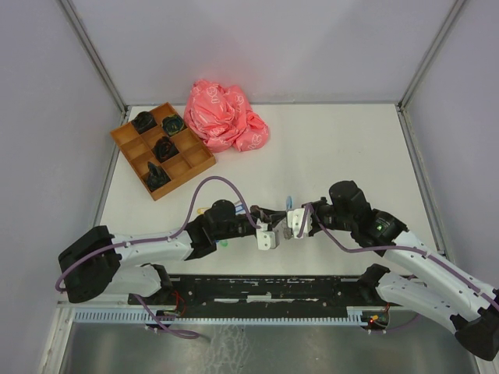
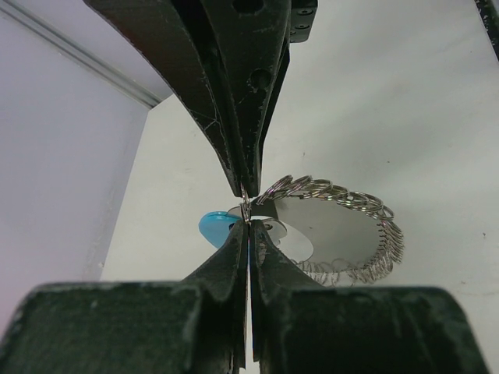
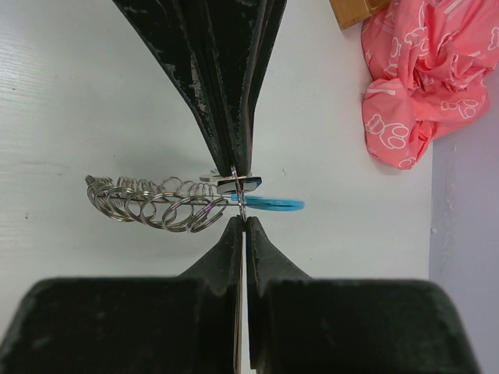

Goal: Put the keys on the keyring

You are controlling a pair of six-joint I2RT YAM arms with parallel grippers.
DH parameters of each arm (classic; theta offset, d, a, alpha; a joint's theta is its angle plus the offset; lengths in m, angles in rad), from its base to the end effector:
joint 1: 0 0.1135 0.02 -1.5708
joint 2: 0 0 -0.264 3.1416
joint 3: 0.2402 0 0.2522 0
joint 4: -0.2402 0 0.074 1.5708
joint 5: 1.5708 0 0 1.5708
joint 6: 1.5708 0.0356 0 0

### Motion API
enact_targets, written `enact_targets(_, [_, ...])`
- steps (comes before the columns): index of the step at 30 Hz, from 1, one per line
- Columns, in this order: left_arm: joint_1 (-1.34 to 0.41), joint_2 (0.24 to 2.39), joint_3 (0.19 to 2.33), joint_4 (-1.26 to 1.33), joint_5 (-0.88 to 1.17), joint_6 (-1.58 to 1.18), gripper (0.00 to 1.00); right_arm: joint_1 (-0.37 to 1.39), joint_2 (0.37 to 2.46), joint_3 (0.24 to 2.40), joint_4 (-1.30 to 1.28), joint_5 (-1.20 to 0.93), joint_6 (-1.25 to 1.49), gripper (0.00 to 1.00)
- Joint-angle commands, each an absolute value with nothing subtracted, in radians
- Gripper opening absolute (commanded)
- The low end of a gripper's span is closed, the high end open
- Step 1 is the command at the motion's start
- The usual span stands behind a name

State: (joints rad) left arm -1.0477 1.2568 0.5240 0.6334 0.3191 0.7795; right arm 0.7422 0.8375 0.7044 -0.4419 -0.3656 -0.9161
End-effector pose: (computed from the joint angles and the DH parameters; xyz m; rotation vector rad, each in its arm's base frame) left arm 0.1242 -0.2377 0.2346 1.4698 0.8271 -0.4681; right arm 0.1270 0.1338 0.2783 -1.6960 1.2667 0.2885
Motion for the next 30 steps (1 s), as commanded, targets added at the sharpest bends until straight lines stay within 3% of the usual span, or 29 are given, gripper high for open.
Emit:
enact_targets(1, [-1.07,1.269,0.575,0.69,0.354,0.779,0.03,0.751,0.823,0.727,-0.348,-0.435,-0.895,0.01])
enact_targets(30, [-1.074,1.238,0.666,0.518,0.365,0.58,0.03,0.761,0.83,0.714,-0.369,-0.435,-0.964,0.01])
